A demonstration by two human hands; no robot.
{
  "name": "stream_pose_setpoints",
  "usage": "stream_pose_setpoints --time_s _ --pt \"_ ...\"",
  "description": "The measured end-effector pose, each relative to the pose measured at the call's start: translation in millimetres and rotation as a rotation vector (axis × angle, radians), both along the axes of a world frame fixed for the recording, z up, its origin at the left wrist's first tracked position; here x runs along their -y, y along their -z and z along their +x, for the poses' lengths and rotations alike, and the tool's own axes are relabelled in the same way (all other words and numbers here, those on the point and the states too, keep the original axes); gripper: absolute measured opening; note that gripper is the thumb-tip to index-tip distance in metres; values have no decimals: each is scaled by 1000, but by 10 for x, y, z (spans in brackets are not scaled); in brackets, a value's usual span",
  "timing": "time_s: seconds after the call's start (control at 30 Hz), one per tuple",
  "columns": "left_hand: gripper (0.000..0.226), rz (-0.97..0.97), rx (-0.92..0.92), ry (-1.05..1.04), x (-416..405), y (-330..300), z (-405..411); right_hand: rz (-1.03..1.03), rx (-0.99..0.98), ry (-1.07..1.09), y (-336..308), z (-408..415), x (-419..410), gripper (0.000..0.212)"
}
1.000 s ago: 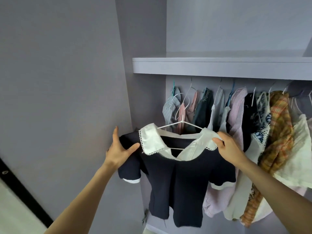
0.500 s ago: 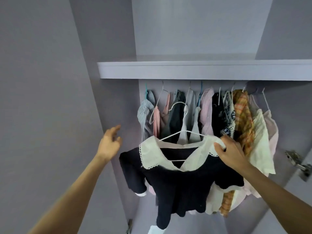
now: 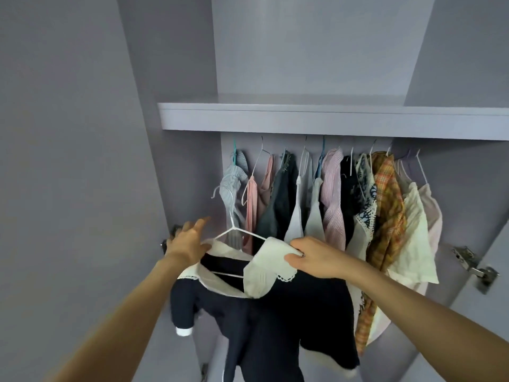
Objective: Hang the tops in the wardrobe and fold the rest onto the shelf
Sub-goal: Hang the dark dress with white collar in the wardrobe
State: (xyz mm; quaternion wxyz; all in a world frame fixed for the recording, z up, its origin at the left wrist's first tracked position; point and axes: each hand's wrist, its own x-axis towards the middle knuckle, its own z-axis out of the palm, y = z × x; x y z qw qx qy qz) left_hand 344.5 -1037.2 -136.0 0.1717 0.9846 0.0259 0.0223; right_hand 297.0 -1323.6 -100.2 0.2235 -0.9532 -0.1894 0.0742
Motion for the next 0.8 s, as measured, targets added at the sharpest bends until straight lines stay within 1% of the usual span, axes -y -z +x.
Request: stream_pose_setpoints --time_s 0.03,0.07,0.13,0.2,0.3,0.37,0.47,0.53,0.63,0.7,0.8 --pt "70 23 6 -15 -48 -36 -16 12 -29 30 -2 -3 -102 33" --pt "71 52 55 -41 -97 -75 -49 42 -78 70 9 -1 -205 32" --pt "63 173 243 -99 -199 -164 -152 133 -166 162 36 3 -427 31" --pt "57 299 430 -107 -288 -253 -256 215 -207 237 36 39 -644 30" --pt "49 393 656 -25 -399 -433 -355 320 -195 301 -60 147 -971 27" --pt "46 423 756 3 -484 -595 -351 409 -156 343 -159 277 -1186 26" --pt "47 402 797 5 -566 -810 -285 512 -91 382 -314 464 -1450 18" --pt "47 379 800 2 -616 -880 -239 585 -68 403 -387 589 -1607 29" --pt "48 372 798 32 -642 -889 -156 657 -50 435 -385 746 -1802 31" --pt "50 326 777 61 -616 -906 -98 633 -17 462 -332 834 -1878 33" --pt "58 213 719 127 -616 -966 100 523 88 517 -236 995 -1971 35"
